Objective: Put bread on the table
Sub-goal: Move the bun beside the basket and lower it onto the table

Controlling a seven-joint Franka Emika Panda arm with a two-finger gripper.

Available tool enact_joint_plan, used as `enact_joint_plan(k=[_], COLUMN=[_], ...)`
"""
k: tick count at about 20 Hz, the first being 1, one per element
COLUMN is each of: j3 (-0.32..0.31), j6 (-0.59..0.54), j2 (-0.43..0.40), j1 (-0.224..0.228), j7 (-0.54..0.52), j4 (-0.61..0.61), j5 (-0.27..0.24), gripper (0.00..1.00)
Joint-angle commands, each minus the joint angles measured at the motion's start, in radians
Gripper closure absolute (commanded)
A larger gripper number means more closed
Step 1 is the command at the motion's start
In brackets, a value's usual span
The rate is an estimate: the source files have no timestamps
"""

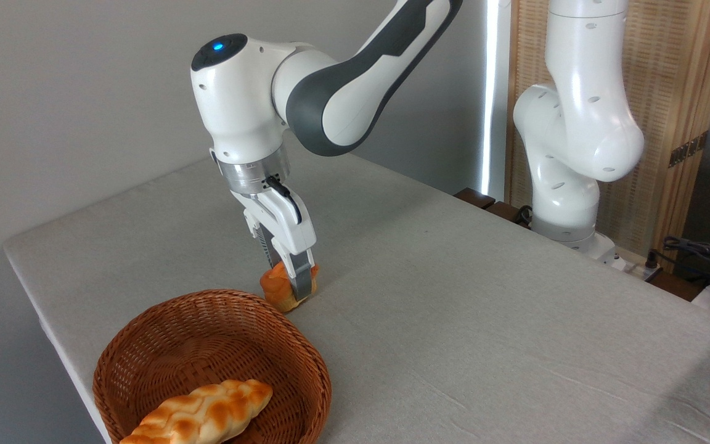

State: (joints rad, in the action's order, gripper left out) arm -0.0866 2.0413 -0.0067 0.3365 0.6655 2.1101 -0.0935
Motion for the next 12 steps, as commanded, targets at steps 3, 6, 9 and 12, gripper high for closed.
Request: enact_joint_plan(k=[3,6,9,12], j3=[-0.010,-0.010,-0.010,-0.012], j6=[0.000,0.002,0.003,0.002], j2=[-0.019,-0.019,-0.019,-0.019], j1=[0.006,0.006,0.006,0.006], j7=[-0.007,-0.006,-0.006,-0.009], j4=[-0.009,-0.015,-0.016,-0.047], j5=[0.009,0.011,0.011,0.011], gripper=[0.00,0.00,0.00,0.00])
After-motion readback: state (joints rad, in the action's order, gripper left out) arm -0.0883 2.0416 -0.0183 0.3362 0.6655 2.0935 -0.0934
